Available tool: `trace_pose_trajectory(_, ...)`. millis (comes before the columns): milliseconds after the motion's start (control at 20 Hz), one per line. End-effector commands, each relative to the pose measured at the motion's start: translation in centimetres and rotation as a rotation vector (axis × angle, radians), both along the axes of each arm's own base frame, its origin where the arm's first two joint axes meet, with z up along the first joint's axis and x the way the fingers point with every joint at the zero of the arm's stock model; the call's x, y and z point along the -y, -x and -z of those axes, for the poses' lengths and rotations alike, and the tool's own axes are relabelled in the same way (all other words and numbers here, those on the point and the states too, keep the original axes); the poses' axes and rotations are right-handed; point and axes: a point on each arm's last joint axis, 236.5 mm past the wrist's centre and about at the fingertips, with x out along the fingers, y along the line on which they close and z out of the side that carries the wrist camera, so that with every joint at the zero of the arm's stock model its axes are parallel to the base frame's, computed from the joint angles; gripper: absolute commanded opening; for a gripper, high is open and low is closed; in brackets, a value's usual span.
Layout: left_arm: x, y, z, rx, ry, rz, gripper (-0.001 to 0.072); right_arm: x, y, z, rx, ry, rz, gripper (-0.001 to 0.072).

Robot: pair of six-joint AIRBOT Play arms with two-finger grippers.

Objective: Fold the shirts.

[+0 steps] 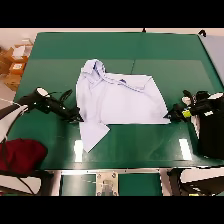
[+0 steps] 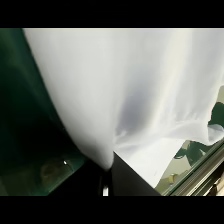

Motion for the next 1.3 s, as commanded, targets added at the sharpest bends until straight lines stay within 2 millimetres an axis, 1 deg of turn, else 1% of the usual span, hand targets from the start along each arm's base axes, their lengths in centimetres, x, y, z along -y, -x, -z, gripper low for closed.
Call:
trace_pose_trajectory(0, 0.4, 0.2, -1.0, 0.014, 0.011, 0.034, 0.0023, -1.9, -0.4, -0.7, 0.011, -0.022, -0.049, 0.0016)
trace_pose_trajectory(50, 0.5, -0.4, -2.1, 0.044, 0.017, 0.041, 0.0023, -2.4, -1.1, -1.8, 0.034, -0.04, -0.05, 0.0016)
trace_pose_trajectory(100, 0.6, -1.3, -3.7, 0.084, 0.021, 0.047, 0.0023, -2.9, -2.2, -3.5, 0.074, -0.068, -0.046, 0.0015)
trace_pose_trajectory(150, 0.7, -2.6, -6.3, 0.143, 0.027, 0.043, 0.0022, -3.4, -3.7, -6.1, 0.139, -0.1, -0.042, 0.0015)
trace_pose_trajectory(200, 0.9, -4.1, -9.7, 0.226, 0.034, 0.041, 0.0022, -4.0, -5.6, -9.8, 0.229, -0.138, -0.039, 0.0015)
trace_pose_trajectory(250, 1.0, -5.4, -13.7, 0.325, 0.039, 0.046, 0.0023, -4.5, -7.3, -14.0, 0.338, -0.17, -0.04, 0.0015)
trace_pose_trajectory(300, 0.9, -6.6, -18.6, 0.45, 0.032, 0.05, 0.0023, -5.1, -8.9, -19.5, 0.479, -0.194, -0.047, 0.0015)
trace_pose_trajectory(350, 0.6, -7.4, -23.8, 0.577, 0.02, 0.044, 0.0023, -5.5, -10.0, -25.0, 0.628, -0.199, -0.051, 0.0015)
trace_pose_trajectory(400, 0.2, -7.9, -30.0, 0.741, -0.001, 0.036, 0.0023, -6.2, -10.3, -30.9, 0.78, -0.2, -0.063, 0.0015)
trace_pose_trajectory(450, -0.3, -7.6, -36.6, 0.911, -0.023, 0.02, 0.0023, -6.7, -10.0, -37.0, 0.943, -0.175, -0.075, 0.0015)
trace_pose_trajectory(500, -0.8, -6.5, -42.8, 1.077, -0.039, 0.009, 0.0023, -7.1, -9.3, -42.6, 1.089, -0.117, -0.07, 0.0015)
trace_pose_trajectory(550, -1.2, -4.6, -48.6, 1.236, -0.053, -0.005, 0.0023, -7.1, -8.3, -47.4, 1.228, -0.055, -0.058, 0.0015)
trace_pose_trajectory(600, -1.7, -2.0, -54.3, 1.395, -0.068, -0.019, 0.0023, -7.2, -6.8, -52.3, 1.364, 0.01, -0.031, 0.0015)
trace_pose_trajectory(650, -2.3, 0.6, -58.7, 1.529, -0.087, -0.036, 0.0023, -7.2, -5.0, -56.2, 1.483, 0.066, -0.005, 0.0015)
trace_pose_trajectory(700, -2.7, 3.5, -62.6, 1.653, -0.096, -0.06, 0.0023, -7.3, -3.0, -59.8, 1.595, 0.122, 0.023, 0.0015)
trace_pose_trajectory(750, -3.1, 6.1, -65.2, 1.749, -0.094, -0.088, 0.0023, -7.4, -1.0, -62.4, 1.679, 0.168, 0.049, 0.0015)
trace_pose_trajectory(800, -3.4, 8.2, -66.9, 1.815, -0.089, -0.111, 0.0024, -7.6, 1.0, -64.5, 1.753, 0.211, 0.077, 0.0015)
trace_pose_trajectory(850, -3.5, 9.8, -67.8, 1.855, -0.087, -0.121, 0.0024, -7.9, 2.7, -66.0, 1.808, 0.248, 0.1, 0.0015)
trace_pose_trajectory(900, -3.6, 11.4, -68.4, 1.888, -0.089, -0.12, 0.0024, -8.1, 4.3, -67.1, 1.853, 0.296, 0.117, 0.0015)
trace_pose_trajectory(950, -3.7, 12.4, -68.8, 1.908, -0.094, -0.123, 0.0024, -8.3, 5.5, -67.8, 1.883, 0.343, 0.128, 0.0015)
trace_pose_trajectory(1000, -3.8, 13.0, -69.0, 1.921, -0.1, -0.121, 0.0024, -8.4, 6.4, -68.1, 1.9, 0.387, 0.132, 0.0015)
trace_pose_trajectory(1100, -4.0, 12.6, -68.5, 1.906, -0.114, -0.122, 0.0024, -8.7, 7.3, -68.1, 1.909, 0.413, 0.127, 0.0015)
trace_pose_trajectory(1150, -3.9, 11.9, -67.9, 1.883, -0.116, -0.117, 0.0024, -8.8, 7.4, -68.0, 1.905, 0.412, 0.124, 0.0015)
trace_pose_trajectory(1200, -3.9, 10.9, -67.0, 1.85, -0.118, -0.113, 0.0024, -8.6, 7.0, -67.6, 1.89, 0.407, 0.126, 0.0015)
trace_pose_trajectory(1250, -3.8, 9.6, -65.6, 1.804, -0.121, -0.108, 0.0024, -8.2, 6.3, -66.8, 1.865, 0.397, 0.132, 0.0015)
